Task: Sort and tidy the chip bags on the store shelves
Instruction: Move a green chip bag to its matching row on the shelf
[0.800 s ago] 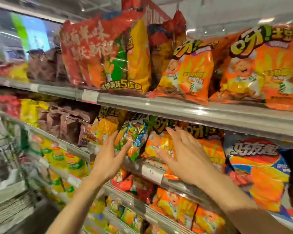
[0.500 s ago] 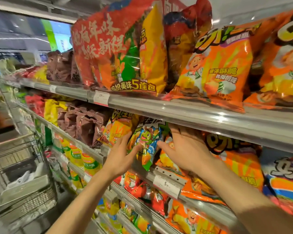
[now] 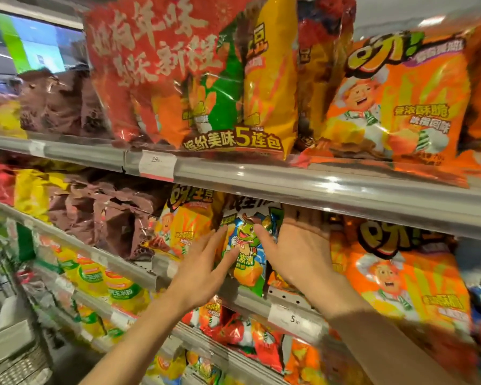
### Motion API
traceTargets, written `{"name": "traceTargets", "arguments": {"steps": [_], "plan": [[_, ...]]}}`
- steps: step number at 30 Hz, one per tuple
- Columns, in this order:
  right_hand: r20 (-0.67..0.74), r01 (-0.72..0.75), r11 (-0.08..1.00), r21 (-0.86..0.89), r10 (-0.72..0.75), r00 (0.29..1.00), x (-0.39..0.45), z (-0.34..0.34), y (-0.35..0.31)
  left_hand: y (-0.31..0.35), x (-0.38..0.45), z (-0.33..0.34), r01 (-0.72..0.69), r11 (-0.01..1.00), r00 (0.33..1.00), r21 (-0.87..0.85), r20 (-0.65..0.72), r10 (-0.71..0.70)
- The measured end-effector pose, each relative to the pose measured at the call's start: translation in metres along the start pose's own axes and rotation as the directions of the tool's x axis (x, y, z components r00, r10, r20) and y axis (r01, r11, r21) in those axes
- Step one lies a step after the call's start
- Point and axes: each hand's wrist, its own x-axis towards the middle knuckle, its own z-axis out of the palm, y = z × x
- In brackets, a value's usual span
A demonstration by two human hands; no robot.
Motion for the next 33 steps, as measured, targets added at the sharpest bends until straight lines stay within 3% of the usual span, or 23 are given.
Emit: {"name": "traceTargets", "arguments": {"steps": [8,15,22,26,33], "plan": [[-0.064,-0.172,0.979,0.113,0.179,0.982,0.007,0.019,-0.029,-0.011,0.003,0.003,-0.123,0.986,0.992,-0.108,-0.034,0.12],[-0.099,-0.184,0.907,0.379,0.237,0.966,0.001,0.025,-0.045,-0.015,0.001,0.008,-0.133,0.969,0.99,-0.208,-0.07,0.121],[-0.087,-0.199,0.862,0.467,0.268,0.959,-0.002,0.023,-0.05,-0.016,-0.008,0.001,-0.185,0.95,0.983,-0.252,-0.066,0.174],[-0.075,-0.242,0.795,0.556,0.338,0.938,0.003,0.022,-0.044,-0.017,-0.008,0.0,-0.195,0.939,0.98,-0.283,-0.081,0.179],[0.004,-0.299,0.588,0.752,0.449,0.893,-0.001,0.005,-0.028,-0.009,-0.009,-0.013,-0.161,0.893,0.987,-0.42,-0.091,0.135]]}}
